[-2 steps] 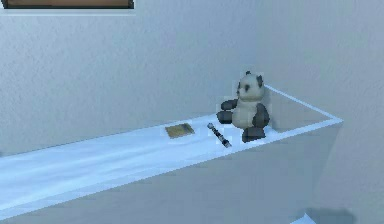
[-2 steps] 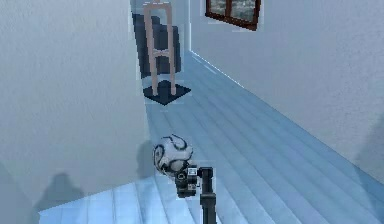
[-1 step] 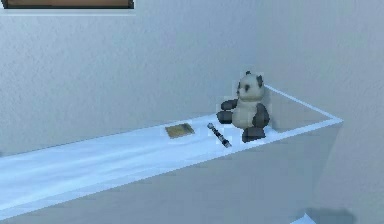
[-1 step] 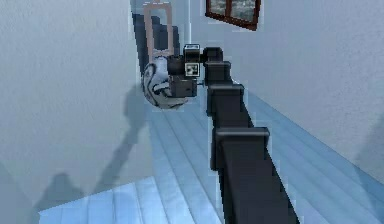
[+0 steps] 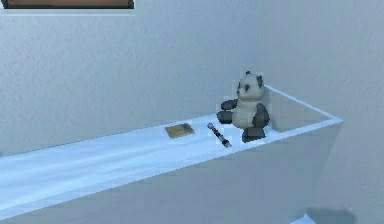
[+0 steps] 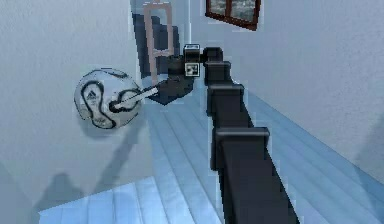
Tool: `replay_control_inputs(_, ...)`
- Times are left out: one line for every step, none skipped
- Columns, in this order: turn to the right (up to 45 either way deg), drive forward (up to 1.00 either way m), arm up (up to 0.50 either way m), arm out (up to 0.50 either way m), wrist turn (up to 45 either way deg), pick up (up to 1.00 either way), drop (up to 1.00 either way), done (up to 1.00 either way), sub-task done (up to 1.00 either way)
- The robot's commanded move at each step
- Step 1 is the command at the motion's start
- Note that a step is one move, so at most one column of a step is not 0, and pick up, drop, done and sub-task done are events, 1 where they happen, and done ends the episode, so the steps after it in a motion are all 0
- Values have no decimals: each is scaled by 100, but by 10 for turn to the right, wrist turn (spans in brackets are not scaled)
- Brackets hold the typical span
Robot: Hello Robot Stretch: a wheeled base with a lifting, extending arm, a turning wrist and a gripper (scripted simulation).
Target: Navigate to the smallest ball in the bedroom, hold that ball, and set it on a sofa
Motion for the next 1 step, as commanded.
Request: replay_control_inputs(0,0,0,0,-450,0,0,0,0)
